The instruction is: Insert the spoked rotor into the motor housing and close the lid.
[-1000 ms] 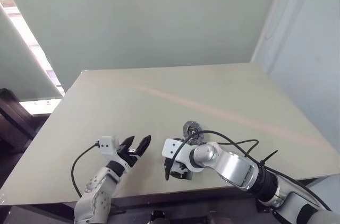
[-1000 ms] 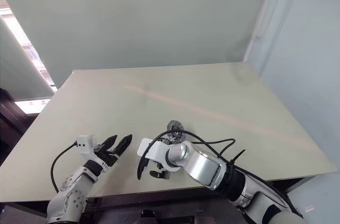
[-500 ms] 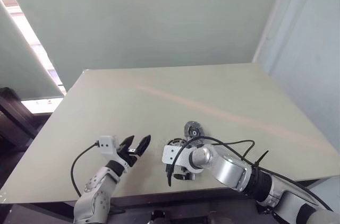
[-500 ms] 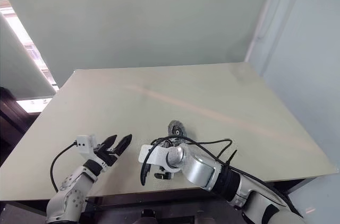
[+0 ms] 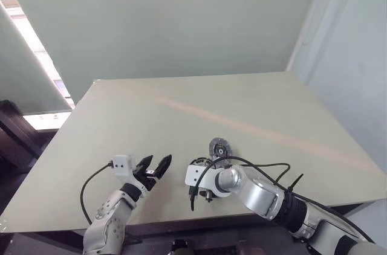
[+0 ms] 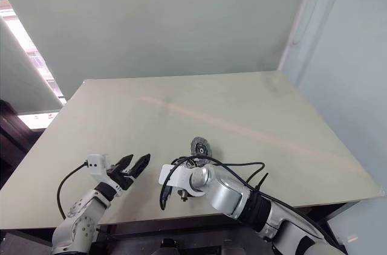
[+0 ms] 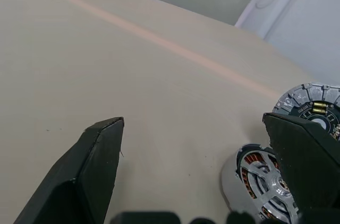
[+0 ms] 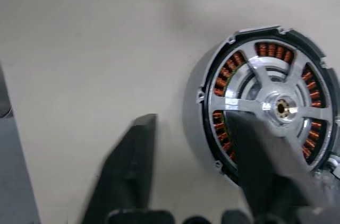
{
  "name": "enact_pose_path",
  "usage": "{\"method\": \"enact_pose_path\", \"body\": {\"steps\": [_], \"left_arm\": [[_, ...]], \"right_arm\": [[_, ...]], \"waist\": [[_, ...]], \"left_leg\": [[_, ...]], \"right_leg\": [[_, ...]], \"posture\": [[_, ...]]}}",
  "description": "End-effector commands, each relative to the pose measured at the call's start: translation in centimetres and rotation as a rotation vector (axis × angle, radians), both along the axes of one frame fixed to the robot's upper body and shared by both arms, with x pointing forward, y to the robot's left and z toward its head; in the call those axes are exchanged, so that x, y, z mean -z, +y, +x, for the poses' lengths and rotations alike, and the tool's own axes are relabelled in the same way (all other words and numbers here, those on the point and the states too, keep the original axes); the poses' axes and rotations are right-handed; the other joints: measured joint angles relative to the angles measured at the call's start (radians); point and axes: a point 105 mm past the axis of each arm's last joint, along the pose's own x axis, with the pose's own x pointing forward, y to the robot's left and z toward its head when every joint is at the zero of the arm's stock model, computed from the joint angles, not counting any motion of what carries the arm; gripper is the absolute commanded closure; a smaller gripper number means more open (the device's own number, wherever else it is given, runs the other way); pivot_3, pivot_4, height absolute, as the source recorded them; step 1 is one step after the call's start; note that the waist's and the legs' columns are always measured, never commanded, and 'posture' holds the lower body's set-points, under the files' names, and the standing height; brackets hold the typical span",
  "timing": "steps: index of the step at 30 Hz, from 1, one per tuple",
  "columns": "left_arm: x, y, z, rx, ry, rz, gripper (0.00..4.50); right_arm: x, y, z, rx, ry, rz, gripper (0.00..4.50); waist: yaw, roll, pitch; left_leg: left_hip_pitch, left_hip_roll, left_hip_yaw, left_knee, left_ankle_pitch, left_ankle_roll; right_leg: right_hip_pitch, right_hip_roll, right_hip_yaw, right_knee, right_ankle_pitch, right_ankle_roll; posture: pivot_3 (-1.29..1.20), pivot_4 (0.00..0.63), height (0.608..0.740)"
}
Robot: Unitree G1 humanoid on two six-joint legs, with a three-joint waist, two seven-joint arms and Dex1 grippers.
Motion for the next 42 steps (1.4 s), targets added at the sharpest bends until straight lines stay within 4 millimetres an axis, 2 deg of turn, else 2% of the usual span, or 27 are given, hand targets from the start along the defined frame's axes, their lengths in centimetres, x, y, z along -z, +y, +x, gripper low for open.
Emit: {"method": "enact_pose_path", "body": {"steps": [1,4,5,14,19,27,37,42], "left_arm": [[-1.2,-0.3,0.1,0.033,-0.039,0.012,0.00],[-0.9,-0.4,-0.2,0.053,-0.022,0.014,0.00],[-0.8,-0.4,-0.3,0.070,-0.015,0.018,0.00],[-0.3,-0.6,-2.7,0.292,0.012,0.174,0.00],[-0.8,-1.0,-2.9,0.352,0.005,0.194,0.00],[0.0,-1.5,-3.6,0.451,0.049,0.288,0.00],[0.3,-1.9,-3.4,0.462,0.051,0.305,0.00],[0.4,-1.8,-3.5,0.457,0.057,0.308,0.00]], "right_arm": [[-0.1,-0.1,0.6,0.038,-0.007,0.016,3.49],[-0.1,0.0,0.7,0.052,-0.004,0.031,4.39],[-0.2,0.1,0.7,0.055,-0.002,0.035,4.43],[-1.0,0.7,0.9,0.090,0.030,0.097,4.43],[-2.1,1.6,0.4,0.148,0.124,0.171,4.43],[-3.5,3.0,-0.1,0.259,0.267,0.256,4.43],[-3.6,3.7,-0.7,0.246,0.285,0.271,4.43],[-4.0,3.7,-0.9,0.224,0.273,0.284,2.73]], "waist": [[0.000,0.000,0.000],[0.000,0.000,0.000],[0.000,0.000,0.000],[-0.001,0.001,0.000],[0.000,0.001,0.000],[-0.001,0.001,0.000],[0.000,0.001,0.000],[-0.001,0.001,0.000]], "left_leg": [[0.000,0.000,0.000,0.000,0.000,0.000],[0.001,0.001,0.000,0.000,0.000,0.000],[0.001,0.001,0.000,0.000,0.000,0.000],[0.001,0.002,0.001,0.000,0.000,0.000],[0.001,0.002,0.000,0.000,0.000,-0.001],[-0.003,0.002,0.002,-0.004,0.000,-0.001],[-0.008,0.002,0.003,-0.003,0.000,-0.001],[-0.008,0.002,0.003,-0.003,0.000,-0.001]], "right_leg": [[0.000,0.000,0.000,0.000,0.000,0.000],[0.000,0.001,0.000,0.000,0.000,0.000],[0.000,0.001,0.000,0.001,0.000,0.000],[0.000,0.001,-0.001,0.002,0.000,-0.001],[-0.001,0.001,-0.001,0.002,0.000,-0.001],[-0.008,0.001,0.001,0.002,0.000,-0.001],[-0.013,0.001,0.002,0.002,0.001,-0.001],[-0.013,0.001,0.002,0.002,0.001,-0.001]], "posture": [[0.00,0.000,0.740],[0.00,0.000,0.740],[0.00,0.000,0.740],[0.00,0.000,0.740],[0.00,0.000,0.740],[0.00,0.000,0.740],[0.00,0.000,0.740],[0.00,0.000,0.740]]}}
